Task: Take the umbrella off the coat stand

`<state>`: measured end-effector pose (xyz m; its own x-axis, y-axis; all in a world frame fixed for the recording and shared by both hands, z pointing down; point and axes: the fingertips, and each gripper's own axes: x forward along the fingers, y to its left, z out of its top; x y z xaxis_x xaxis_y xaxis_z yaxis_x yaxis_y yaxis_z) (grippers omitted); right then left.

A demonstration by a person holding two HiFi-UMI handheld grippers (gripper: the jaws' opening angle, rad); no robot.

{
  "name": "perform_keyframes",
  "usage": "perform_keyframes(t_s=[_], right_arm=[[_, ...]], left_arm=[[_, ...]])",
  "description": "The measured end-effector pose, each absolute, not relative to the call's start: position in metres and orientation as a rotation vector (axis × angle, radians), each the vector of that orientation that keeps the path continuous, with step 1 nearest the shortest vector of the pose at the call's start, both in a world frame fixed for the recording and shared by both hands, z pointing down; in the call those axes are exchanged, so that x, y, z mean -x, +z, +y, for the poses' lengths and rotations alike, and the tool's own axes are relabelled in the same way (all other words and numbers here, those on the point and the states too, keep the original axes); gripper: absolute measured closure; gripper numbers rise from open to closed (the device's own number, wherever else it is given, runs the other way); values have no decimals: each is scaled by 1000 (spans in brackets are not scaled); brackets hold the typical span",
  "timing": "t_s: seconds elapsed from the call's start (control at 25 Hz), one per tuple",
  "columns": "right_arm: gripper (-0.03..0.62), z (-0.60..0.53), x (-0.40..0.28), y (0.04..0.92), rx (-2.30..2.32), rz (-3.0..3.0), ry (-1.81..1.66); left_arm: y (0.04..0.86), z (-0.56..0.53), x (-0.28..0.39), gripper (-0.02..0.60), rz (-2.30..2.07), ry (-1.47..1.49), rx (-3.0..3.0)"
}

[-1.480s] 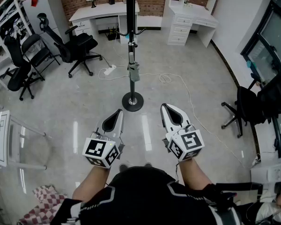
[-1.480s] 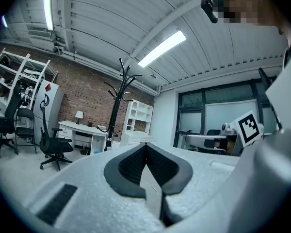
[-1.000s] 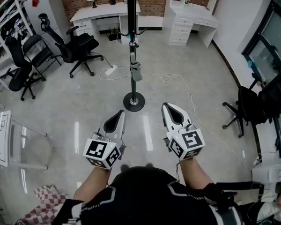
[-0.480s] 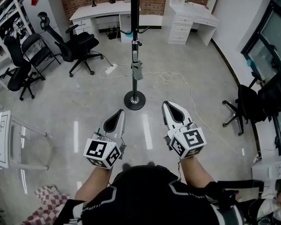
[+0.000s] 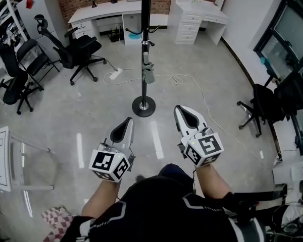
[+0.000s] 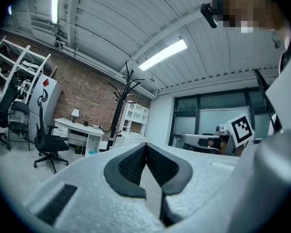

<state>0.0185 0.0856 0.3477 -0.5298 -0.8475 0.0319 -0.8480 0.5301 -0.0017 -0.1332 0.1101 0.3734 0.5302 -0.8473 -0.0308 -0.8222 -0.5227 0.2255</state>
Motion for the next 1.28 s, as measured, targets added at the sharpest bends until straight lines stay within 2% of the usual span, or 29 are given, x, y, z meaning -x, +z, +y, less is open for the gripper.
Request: perform_keyframes(t_s=[0.32,0.76,1.28], right_arm=[[585,64,-5,349,-1484,-2732,28],[585,-20,6,349,-1396,-2792,33],[585,-128,-26,357,-1336,-2829,70]], left_arm=[[371,91,134,572,-1400,-201,-2619],[361,15,125,572,-1436,-182,-2647],[364,-94,90,572,-1465,-146,-2606]])
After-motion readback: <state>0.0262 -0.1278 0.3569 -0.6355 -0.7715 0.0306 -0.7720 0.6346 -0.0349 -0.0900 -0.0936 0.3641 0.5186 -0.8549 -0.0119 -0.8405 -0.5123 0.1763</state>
